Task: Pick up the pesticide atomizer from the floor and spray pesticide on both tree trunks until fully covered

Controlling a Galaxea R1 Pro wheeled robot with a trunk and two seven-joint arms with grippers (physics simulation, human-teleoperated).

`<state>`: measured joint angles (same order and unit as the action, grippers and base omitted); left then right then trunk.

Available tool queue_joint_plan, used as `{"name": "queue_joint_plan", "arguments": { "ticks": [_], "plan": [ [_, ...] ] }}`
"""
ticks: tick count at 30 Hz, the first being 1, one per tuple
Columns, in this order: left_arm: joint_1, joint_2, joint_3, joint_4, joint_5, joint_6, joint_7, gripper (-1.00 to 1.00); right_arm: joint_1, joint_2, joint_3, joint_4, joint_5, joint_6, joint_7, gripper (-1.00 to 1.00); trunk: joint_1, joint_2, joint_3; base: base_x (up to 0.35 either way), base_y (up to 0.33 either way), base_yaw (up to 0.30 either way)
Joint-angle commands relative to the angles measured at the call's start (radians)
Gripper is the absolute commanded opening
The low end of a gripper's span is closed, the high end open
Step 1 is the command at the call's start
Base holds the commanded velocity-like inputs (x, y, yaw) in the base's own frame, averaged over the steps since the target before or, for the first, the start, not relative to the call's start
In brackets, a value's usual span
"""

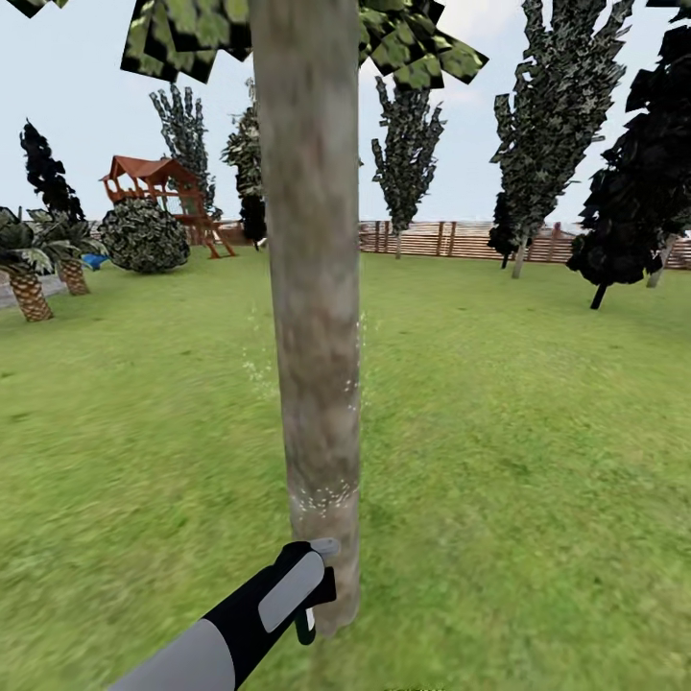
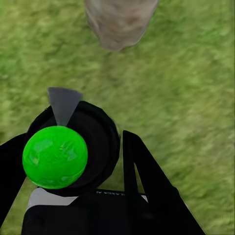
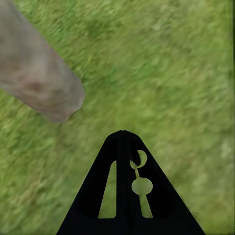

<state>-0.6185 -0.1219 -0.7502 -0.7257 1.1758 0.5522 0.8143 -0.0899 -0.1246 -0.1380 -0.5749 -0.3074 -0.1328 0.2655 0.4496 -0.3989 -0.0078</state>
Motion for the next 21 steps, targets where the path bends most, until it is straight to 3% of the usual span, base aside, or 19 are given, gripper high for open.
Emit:
{"name": "queue_joint_plan", "arguments": {
  "ticks": [1, 21],
  "plan": [
    [-0.001, 0.001, -0.003, -0.001, 0.005, 0.002, 0.006, -1.00, -0.001, 0.000, -0.003, 0.001, -0.010, -0.001, 0.009, -1.00, 0.000, -0.001, -0.001, 0.000, 0.330, -0.281],
    [0.000, 0.001, -0.003, -0.002, 0.005, 0.002, 0.006, -1.00, -0.001, 0.000, -0.002, 0.001, -0.010, -0.001, 0.009, -1.00, 0.000, -0.001, -0.001, 0.000, 0.334, -0.233]
  ]
}}
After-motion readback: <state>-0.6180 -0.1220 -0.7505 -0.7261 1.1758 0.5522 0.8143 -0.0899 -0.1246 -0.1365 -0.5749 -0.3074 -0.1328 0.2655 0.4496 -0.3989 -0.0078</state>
